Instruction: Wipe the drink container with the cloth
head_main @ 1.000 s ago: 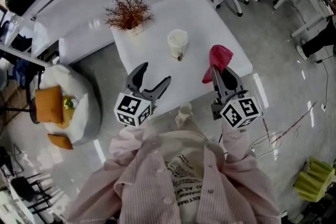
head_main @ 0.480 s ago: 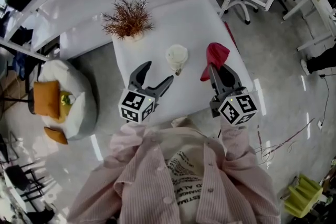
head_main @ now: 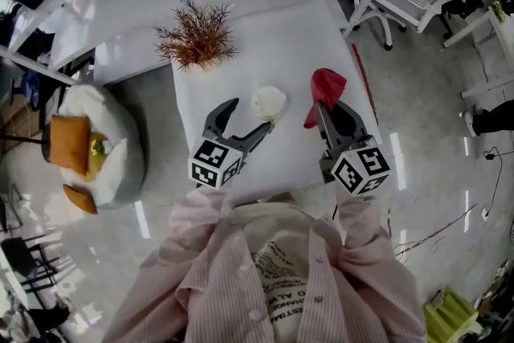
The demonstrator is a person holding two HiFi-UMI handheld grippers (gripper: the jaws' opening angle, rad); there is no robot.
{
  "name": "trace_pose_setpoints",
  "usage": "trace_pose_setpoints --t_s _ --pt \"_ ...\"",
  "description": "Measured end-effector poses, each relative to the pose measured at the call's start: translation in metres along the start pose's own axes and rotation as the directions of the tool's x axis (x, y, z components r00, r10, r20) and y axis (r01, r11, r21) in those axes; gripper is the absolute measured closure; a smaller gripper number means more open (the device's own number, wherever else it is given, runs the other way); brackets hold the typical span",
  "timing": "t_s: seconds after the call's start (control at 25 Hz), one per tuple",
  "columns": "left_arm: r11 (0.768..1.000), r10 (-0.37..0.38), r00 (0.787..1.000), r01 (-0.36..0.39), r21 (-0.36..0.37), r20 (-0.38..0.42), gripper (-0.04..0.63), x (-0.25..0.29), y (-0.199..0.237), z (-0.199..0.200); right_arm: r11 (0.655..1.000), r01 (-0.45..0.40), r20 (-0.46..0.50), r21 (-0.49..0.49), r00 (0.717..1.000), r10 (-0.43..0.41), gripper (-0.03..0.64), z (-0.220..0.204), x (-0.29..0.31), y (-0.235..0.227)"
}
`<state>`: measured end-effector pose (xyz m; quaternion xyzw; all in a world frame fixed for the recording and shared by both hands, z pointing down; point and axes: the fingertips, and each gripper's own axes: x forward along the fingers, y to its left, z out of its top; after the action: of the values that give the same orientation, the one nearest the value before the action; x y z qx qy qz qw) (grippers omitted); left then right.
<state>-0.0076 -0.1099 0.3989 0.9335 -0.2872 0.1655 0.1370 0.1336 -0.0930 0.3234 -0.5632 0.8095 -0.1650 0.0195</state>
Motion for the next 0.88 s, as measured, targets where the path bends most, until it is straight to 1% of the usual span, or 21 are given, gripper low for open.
trace_pose_setpoints --t_s 0.16,0.32,0.48,0.6,0.72,0.88 --pt "1.0 -0.016 1.0 0.016 0.004 -0.022 0.235 0.015 0.002 0.0 0.997 -0.04 -0.025 -0.066 0.999 0.039 0.577 0.006 0.02 -0.001" --pt "0.999 -0.047 0.998 0.047 0.009 -0.047 0.235 0.027 0.002 -0.005 0.983 -0.085 -0.065 -0.161 0.995 0.075 0.577 0.006 0.043 0.0" --pt "0.995 -0.096 0.993 0.098 0.021 -0.065 0.233 0.036 0.0 -0.01 0.954 -0.145 -0.116 -0.262 0.986 0.118 0.577 0.001 0.065 0.007" --pt "0.99 -0.137 0.988 0.14 0.037 -0.076 0.233 0.042 -0.003 -0.015 0.939 -0.183 -0.144 -0.292 0.979 0.146 0.577 -0.004 0.076 0.011" --pt "0.986 -0.154 0.985 0.158 0.043 -0.082 0.235 0.047 -0.002 -0.017 0.923 -0.215 -0.173 -0.32 0.971 0.166 0.577 -0.011 0.086 0.015" --pt "0.984 -0.169 0.983 0.173 0.045 -0.068 0.235 0.049 0.0 -0.018 0.886 -0.271 -0.229 -0.377 0.954 0.194 0.577 -0.023 0.095 0.024"
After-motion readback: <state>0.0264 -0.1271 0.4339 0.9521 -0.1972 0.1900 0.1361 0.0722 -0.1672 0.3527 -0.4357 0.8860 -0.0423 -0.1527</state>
